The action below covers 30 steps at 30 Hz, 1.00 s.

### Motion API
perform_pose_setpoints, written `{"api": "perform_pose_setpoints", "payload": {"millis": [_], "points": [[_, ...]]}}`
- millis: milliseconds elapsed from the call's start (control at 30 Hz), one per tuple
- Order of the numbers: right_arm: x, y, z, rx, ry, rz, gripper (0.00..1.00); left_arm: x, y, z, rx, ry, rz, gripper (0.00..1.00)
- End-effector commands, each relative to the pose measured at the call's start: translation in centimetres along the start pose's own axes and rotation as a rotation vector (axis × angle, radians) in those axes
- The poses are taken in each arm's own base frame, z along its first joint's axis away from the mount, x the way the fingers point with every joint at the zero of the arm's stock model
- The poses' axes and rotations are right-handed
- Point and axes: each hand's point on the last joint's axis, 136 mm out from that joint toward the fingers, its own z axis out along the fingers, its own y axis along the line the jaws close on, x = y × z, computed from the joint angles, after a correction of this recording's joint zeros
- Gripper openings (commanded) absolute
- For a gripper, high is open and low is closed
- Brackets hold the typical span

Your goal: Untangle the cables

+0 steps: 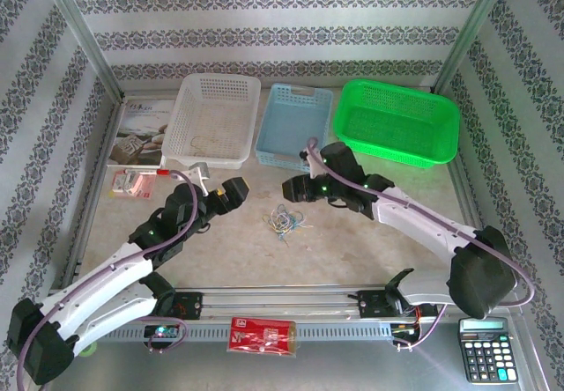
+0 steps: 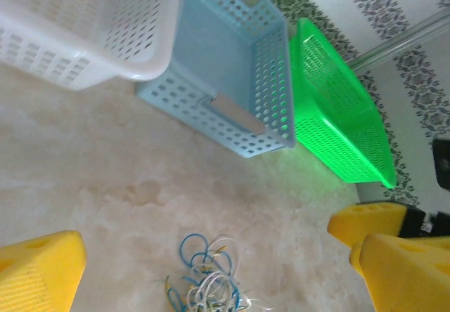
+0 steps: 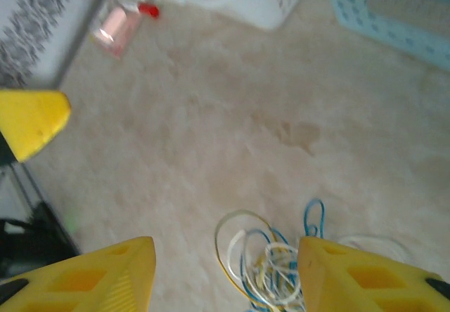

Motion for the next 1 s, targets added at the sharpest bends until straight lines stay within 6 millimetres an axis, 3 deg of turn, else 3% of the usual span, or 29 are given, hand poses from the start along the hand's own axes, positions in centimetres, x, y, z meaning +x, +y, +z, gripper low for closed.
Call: {"api": "perform_pose_setpoints", "payload": {"millis": [0,267,600,700,800,967], "points": [[3.6,-1.8,0.8,0.102,0.106,-0.08,0.57,0.2,1.1,-0.1,-0.011,-0.013,-0.061,1.0],[5.8,-1.7,4.1,0.181,0.223,-0.19,0.56,0.3,1.0,-0.5,-0.001,-0.012,-0.064,1.0],[6.1,-2.4,6.4,0.206,0.28,-0.222,0.47,0.5,0.8,-0.3,0.02,-0.006,-0.077,1.0],[6.2,-2.3,6.8,0.191,0.293,-0.222,0.31,0.7,0.9,0.0,0.018,0.001,-0.078,1.0],[5.9,-1.7,6.3,0.173,0.29,-0.221,0.01,1.1,1.1,0.3,0.017,0.013,-0.08,1.0],[3.9,-0.1,3.8,0.149,0.176,-0.206,0.0,1.7,1.0,0.8,0.029,0.034,-0.084,1.0]]}}
